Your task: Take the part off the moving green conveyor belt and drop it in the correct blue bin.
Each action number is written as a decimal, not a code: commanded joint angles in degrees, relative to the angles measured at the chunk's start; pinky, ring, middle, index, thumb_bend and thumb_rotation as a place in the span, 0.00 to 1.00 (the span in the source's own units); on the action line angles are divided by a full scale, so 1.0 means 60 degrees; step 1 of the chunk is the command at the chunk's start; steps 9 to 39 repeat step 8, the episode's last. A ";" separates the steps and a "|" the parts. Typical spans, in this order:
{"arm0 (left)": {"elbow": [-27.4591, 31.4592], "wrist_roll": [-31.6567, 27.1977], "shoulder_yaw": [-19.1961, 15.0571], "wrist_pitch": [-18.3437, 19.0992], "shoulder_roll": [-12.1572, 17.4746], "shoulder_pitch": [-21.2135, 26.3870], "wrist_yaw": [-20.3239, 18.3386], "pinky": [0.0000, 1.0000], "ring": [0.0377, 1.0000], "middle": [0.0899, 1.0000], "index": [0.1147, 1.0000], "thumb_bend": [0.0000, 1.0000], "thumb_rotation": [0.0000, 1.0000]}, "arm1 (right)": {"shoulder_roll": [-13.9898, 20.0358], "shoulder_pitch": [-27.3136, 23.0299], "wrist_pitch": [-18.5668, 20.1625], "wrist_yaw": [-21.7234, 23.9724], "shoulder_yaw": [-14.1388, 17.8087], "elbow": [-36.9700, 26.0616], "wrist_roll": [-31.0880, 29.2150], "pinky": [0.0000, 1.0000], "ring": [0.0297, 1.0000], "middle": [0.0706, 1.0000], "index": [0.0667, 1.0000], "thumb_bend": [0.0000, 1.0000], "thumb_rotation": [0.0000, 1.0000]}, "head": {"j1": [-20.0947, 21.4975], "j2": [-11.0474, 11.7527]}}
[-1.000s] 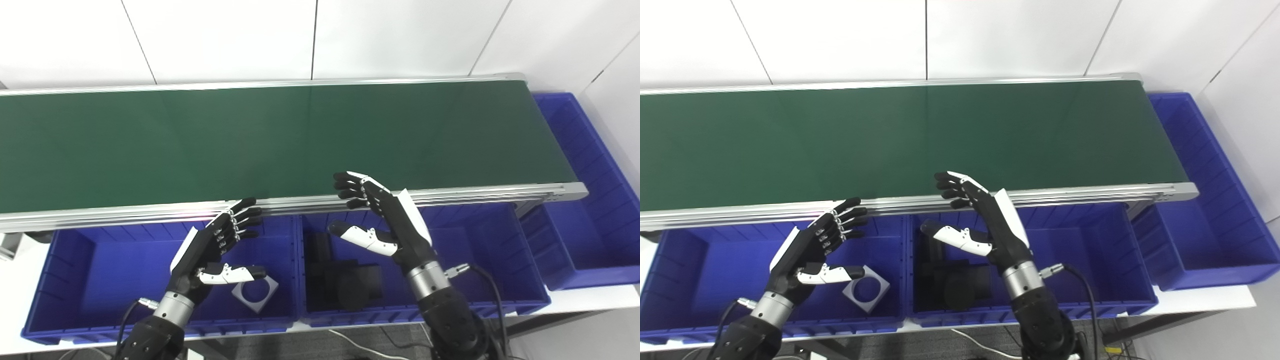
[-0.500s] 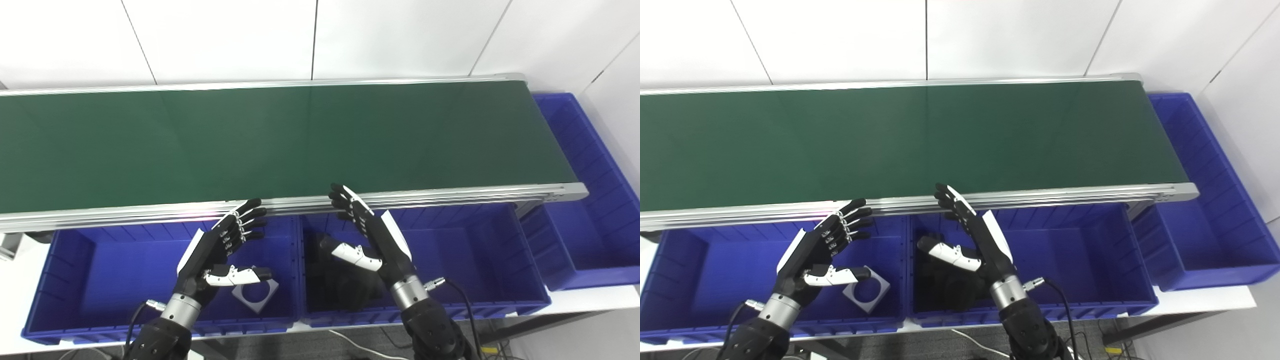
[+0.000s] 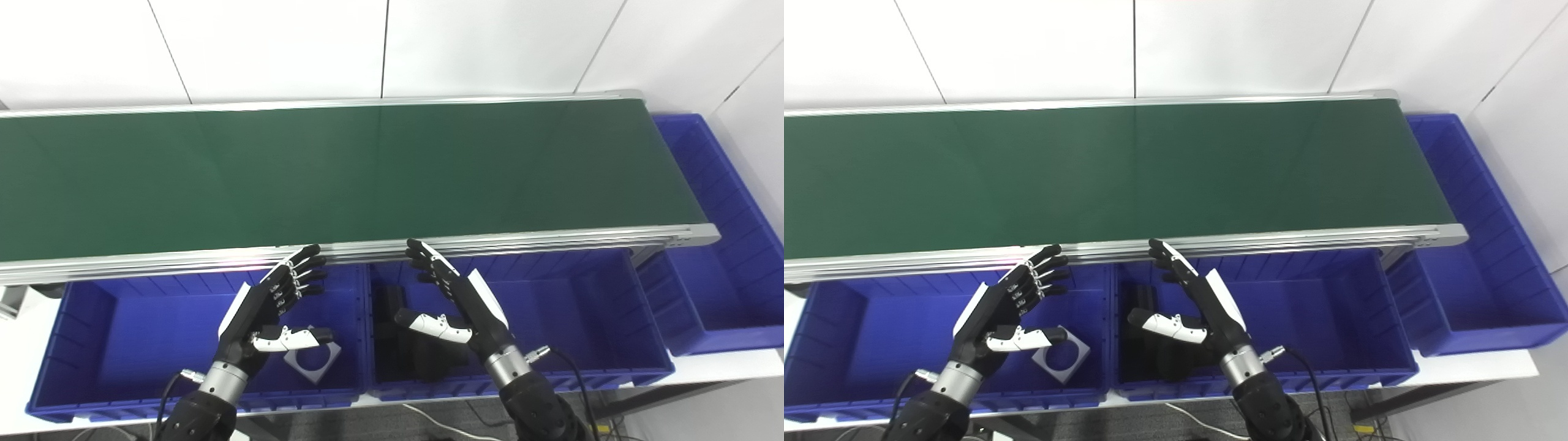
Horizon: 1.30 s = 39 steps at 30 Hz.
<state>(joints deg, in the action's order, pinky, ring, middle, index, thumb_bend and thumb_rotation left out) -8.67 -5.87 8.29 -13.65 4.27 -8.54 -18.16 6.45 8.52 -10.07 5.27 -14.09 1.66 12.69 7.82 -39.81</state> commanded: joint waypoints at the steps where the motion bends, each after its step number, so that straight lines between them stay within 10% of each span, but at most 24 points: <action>1: 0.0167 -0.0070 -0.0046 -0.0407 -0.0082 0.0058 0.0097 0.75 0.81 0.84 0.85 1.00 0.23 | 0.0011 -0.0016 -0.0546 -0.0040 -0.0009 -0.0180 0.0036 0.82 0.87 0.88 0.92 0.80 0.54 | -0.0048 0.0012; 39: 0.0081 -0.0070 -0.0092 -0.0446 -0.0162 0.0066 0.0116 0.76 0.81 0.84 0.85 1.00 0.23 | 0.0065 0.0065 -0.0487 0.0067 -0.0045 -0.0304 0.0006 0.80 0.86 0.87 0.91 0.80 0.48 | -0.0118 0.0077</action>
